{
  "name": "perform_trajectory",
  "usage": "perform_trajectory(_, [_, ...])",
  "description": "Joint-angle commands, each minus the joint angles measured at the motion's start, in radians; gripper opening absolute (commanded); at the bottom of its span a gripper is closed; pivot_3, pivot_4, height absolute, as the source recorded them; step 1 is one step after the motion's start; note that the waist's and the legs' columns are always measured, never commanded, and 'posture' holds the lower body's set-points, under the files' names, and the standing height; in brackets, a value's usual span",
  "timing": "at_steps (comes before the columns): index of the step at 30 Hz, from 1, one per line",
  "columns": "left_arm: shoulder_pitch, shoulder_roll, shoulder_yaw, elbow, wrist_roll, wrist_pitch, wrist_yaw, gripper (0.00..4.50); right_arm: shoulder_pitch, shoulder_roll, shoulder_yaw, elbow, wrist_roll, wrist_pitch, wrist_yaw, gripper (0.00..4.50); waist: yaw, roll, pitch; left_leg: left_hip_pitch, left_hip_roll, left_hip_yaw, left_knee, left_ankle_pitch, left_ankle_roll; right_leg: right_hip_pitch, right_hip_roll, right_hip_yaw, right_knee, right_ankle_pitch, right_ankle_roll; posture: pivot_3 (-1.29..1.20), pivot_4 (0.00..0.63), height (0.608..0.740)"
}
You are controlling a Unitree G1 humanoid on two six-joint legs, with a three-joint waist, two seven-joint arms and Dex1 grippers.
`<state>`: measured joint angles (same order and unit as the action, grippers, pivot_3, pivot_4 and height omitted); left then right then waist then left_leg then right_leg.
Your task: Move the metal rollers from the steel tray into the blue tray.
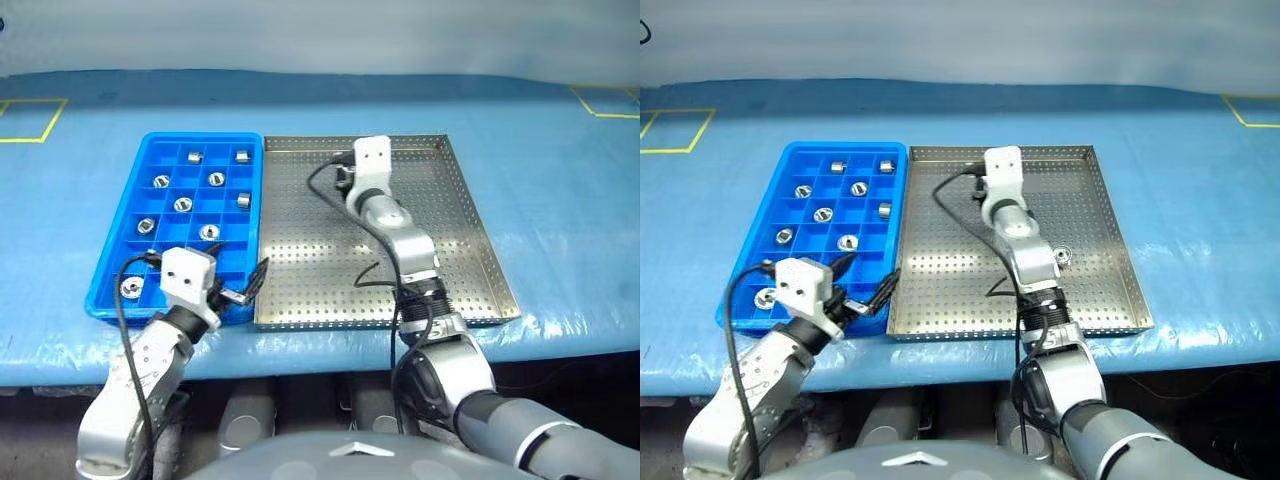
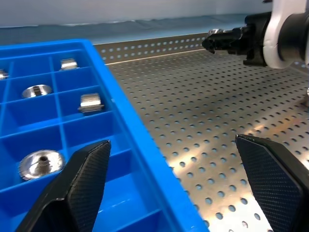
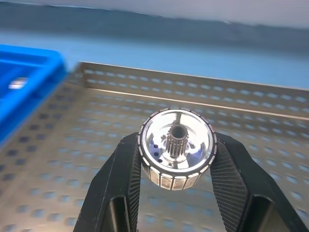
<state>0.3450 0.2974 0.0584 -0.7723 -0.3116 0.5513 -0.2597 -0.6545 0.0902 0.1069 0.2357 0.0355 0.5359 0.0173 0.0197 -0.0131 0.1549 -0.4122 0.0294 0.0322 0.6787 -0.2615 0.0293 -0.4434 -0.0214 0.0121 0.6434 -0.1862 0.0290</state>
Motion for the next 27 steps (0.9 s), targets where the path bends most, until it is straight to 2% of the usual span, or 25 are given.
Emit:
perform_trajectory(1, [0.086,-0.012,0.044,-0.112,0.014,-0.04,0.03,4.5,0.003,0.05,0.109,-0.12,0.026,0.053,0.095,1.69,0.013,0.0,0.0,-0.001,0.0,0.0,0.0,0.0,0.0,0.0,0.0,0.0,0.0,0.0,0.0,0.32,0.15,0.74])
perform_trajectory(7, [0.228,-0.043,0.063,-0.185,0.041,-0.078,0.071,4.5,0.058,0.074,0.269,-0.238,0.056,0.151,0.207,1.69,0.071,-0.001,0.0,-0.001,-0.001,-0.002,0.0,0.0,0.0,0.0,-0.003,-0.003,-0.001,-0.007,-0.001,0.39,0.15,0.74])
perform_trajectory(10, [0.251,-0.051,0.058,-0.195,0.045,-0.089,0.076,4.5,0.074,0.069,0.295,-0.27,0.061,0.184,0.225,1.69,0.087,-0.001,0.0,-0.001,-0.002,-0.002,0.001,0.0,0.0,0.0,-0.004,-0.004,-0.002,-0.008,0.0,0.39,0.15,0.74])
perform_trajectory(17, [0.259,-0.053,0.044,-0.194,0.049,-0.095,0.08,4.5,0.105,0.052,0.321,-0.303,0.059,0.215,0.245,1.69,0.092,-0.001,0.0,-0.002,-0.001,-0.003,0.001,0.0,0.0,0.0,-0.004,-0.007,-0.001,-0.008,-0.001,0.38,0.15,0.74])
perform_trajectory(21, [0.221,-0.044,0.02,-0.182,0.045,-0.078,0.082,4.5,0.188,-0.002,0.367,-0.362,0.063,0.297,0.274,1.69,0.093,-0.001,0.0,-0.002,-0.001,-0.004,0.0,-0.001,0.0,0.0,-0.004,-0.007,-0.001,-0.01,-0.002,0.34,0.15,0.74])
perform_trajectory(27, [0.19,-0.027,0.011,-0.172,0.032,-0.06,0.074,4.5,0.236,-0.053,0.385,-0.438,0.085,0.412,0.309,1.69,0.09,-0.001,0.0,-0.001,-0.001,-0.004,0.001,-0.001,0.0,0.001,-0.005,-0.008,-0.001,-0.01,-0.001,0.33,0.15,0.74])
